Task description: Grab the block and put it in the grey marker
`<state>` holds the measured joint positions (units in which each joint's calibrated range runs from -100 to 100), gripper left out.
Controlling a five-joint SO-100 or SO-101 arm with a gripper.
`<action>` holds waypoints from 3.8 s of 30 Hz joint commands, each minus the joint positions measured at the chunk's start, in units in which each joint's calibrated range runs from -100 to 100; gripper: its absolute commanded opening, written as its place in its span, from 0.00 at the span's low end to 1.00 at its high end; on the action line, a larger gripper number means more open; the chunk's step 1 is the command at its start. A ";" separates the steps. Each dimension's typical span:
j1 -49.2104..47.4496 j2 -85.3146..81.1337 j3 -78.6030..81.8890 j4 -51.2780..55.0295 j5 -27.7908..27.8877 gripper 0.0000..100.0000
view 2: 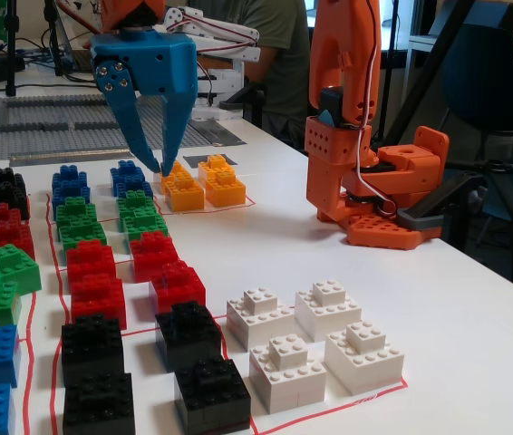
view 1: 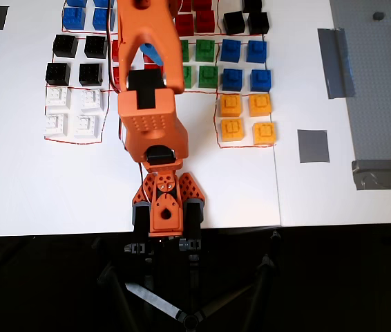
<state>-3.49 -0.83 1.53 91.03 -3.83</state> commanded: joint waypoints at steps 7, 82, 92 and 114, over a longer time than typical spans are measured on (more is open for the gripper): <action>0.17 -6.51 -1.03 -1.39 -1.17 0.00; 70.80 -0.64 -10.02 8.07 40.78 0.18; 70.63 1.86 -4.39 8.15 40.93 0.25; 67.47 13.00 -4.30 0.57 38.39 0.29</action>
<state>66.03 16.33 0.09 91.91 35.14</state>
